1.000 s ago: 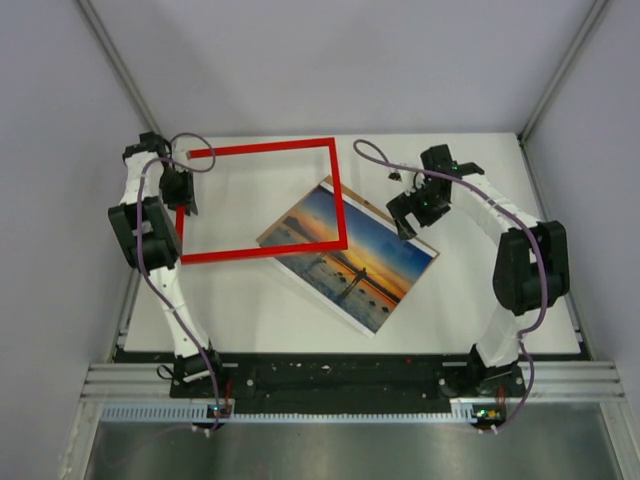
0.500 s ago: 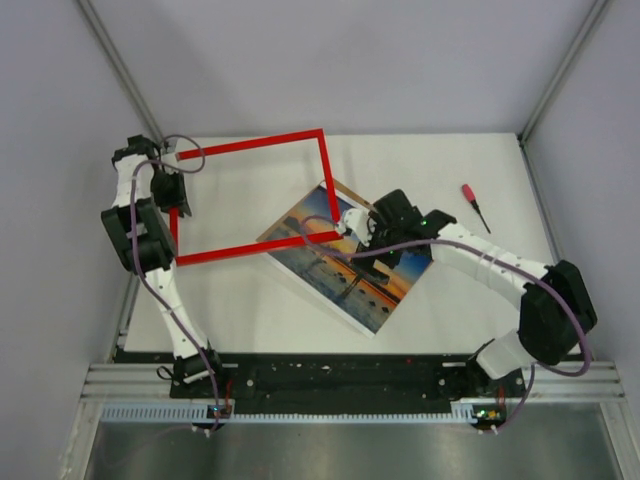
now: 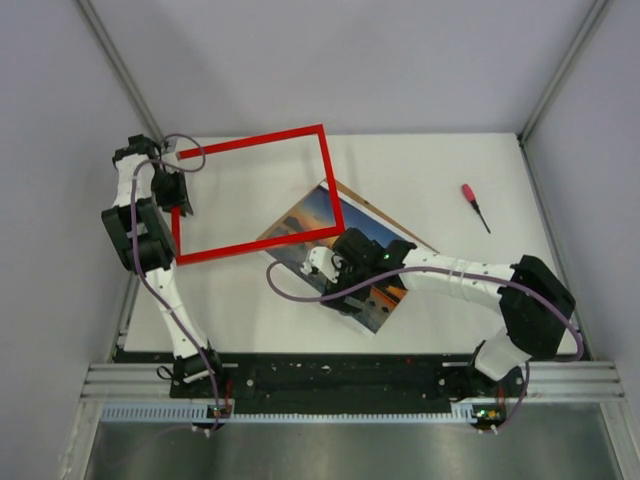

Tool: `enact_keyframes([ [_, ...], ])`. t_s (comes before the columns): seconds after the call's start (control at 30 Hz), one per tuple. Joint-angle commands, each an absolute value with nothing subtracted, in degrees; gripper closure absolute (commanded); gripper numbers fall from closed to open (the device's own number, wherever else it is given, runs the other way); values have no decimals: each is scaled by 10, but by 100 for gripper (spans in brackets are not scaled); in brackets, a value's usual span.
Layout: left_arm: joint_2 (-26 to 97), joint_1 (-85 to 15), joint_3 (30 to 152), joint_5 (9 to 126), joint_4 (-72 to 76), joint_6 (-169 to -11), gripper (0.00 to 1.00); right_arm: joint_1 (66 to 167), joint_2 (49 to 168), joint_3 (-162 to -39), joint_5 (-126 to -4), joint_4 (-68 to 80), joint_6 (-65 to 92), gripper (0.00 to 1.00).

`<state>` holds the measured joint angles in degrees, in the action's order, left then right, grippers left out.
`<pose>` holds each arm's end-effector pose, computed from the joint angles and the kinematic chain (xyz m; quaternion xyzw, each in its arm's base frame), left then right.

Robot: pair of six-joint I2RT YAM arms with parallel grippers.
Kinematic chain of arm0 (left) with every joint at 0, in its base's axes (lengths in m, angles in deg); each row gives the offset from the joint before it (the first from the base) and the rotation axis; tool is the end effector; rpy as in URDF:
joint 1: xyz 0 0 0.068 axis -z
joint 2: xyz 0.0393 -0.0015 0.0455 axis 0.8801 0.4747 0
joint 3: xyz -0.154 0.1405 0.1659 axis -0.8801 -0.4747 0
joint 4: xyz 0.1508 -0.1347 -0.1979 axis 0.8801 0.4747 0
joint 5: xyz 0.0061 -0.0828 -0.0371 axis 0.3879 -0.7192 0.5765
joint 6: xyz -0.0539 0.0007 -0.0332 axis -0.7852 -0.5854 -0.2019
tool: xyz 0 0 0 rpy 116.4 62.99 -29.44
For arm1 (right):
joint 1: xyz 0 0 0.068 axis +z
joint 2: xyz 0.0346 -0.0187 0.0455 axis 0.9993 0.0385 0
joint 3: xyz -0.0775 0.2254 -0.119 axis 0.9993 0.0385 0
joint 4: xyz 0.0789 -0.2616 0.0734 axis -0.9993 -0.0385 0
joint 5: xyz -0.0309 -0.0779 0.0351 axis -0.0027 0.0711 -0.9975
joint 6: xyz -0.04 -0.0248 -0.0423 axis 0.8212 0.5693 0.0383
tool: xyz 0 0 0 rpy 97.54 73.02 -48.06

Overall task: Take the photo out of the frame
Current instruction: Adjust the photo frame at the center of the board.

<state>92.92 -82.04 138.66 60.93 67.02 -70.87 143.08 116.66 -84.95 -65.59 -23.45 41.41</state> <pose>0.4723 0.1621 0.1822 -0.0940 0.9800 -0.0947 0.1475 0.1891 0.2851 0.1894 -0.6097 0.7440 0.1434 0.2327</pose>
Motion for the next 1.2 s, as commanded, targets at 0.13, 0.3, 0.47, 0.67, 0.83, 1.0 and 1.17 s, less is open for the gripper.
enact_keyframes([
  [0.13, 916, -823, 1408, 547, 673, -719, 100, 1480, 1217, -852, -665, -198, 336, 1],
  [0.3, 916, -823, 1407, 548, 671, -719, 100, 1506, 1268, -862, -605, -196, 330, 1],
  [0.47, 915, -823, 1408, 545, 673, -718, 100, 1508, 1299, -868, -547, -192, 324, 1],
  [0.67, 915, -823, 1407, 546, 673, -715, 100, 1507, 1308, -850, -475, -194, 343, 4],
  [0.83, 913, -823, 1408, 542, 673, -712, 100, 1484, 1269, -825, -477, -199, 374, 15],
  [1.0, 911, -823, 1408, 545, 680, -708, 100, 1455, 1248, -803, -516, -266, 416, 21],
  [1.17, 910, -823, 1412, 554, 682, -702, 100, 1427, 1195, -763, -546, -301, 459, 21],
])
